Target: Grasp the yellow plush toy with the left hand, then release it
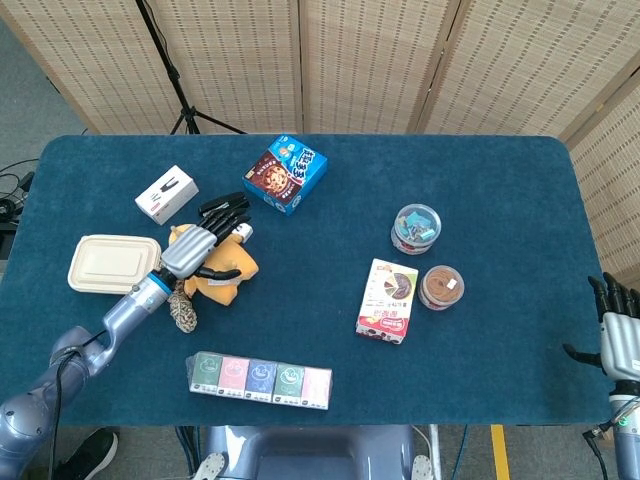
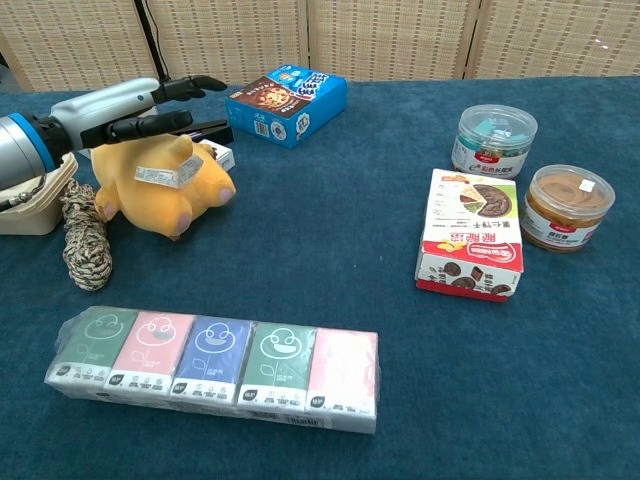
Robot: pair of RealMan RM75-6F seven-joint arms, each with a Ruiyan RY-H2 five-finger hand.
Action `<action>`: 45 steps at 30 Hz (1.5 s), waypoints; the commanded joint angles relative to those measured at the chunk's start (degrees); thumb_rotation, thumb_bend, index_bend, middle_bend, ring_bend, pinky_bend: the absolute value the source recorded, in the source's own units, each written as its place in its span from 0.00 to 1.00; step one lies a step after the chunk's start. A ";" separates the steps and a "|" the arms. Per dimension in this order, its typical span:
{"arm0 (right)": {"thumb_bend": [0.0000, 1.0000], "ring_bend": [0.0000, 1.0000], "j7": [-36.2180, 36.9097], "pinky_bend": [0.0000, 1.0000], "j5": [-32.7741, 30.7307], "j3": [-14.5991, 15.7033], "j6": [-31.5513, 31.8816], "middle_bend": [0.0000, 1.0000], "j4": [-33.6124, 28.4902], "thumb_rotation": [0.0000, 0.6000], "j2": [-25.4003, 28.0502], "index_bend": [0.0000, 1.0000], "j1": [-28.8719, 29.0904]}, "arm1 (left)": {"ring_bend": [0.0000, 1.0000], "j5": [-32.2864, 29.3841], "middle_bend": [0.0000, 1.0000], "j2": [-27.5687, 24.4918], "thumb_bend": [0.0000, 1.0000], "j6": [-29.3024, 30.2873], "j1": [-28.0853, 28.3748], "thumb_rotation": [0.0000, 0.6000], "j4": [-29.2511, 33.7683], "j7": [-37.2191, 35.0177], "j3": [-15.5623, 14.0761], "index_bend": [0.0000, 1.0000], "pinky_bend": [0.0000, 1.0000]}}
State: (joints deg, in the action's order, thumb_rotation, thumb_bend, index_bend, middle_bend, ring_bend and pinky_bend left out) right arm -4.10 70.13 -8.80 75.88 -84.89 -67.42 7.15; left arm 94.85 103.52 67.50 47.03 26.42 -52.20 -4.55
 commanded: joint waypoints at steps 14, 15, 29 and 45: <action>0.00 0.00 0.61 0.00 0.11 -0.11 0.33 0.00 -0.29 1.00 0.57 0.00 -0.24 | 0.00 0.98 0.00 -2.09 0.00 0.22 1.65 0.00 14.85 8.59 0.67 0.00 0.00; 0.00 0.00 0.63 0.00 0.04 -0.15 0.31 0.00 -0.23 1.00 0.57 0.00 -0.23 | 0.00 0.67 0.00 -1.50 0.00 -0.48 1.67 0.00 14.26 8.87 0.82 0.00 0.00; 0.00 0.00 0.37 0.00 -0.59 -0.37 -0.14 0.00 0.21 1.00 0.37 0.00 -0.01 | 0.00 -1.24 0.00 4.19 0.00 -7.27 0.94 0.00 1.08 5.18 0.45 0.00 0.00; 0.00 0.00 -0.44 0.00 -0.95 -0.26 -0.56 0.00 0.62 1.00 -0.28 0.00 0.24 | 0.00 -2.69 0.00 5.55 0.00 -11.38 0.26 0.00 -9.53 -0.62 0.79 0.00 0.00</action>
State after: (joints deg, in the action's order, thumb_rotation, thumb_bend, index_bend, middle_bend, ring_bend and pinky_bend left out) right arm -4.54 69.18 -9.06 75.32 -84.27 -67.69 7.39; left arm 92.30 109.00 56.21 47.44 17.25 -52.51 -3.83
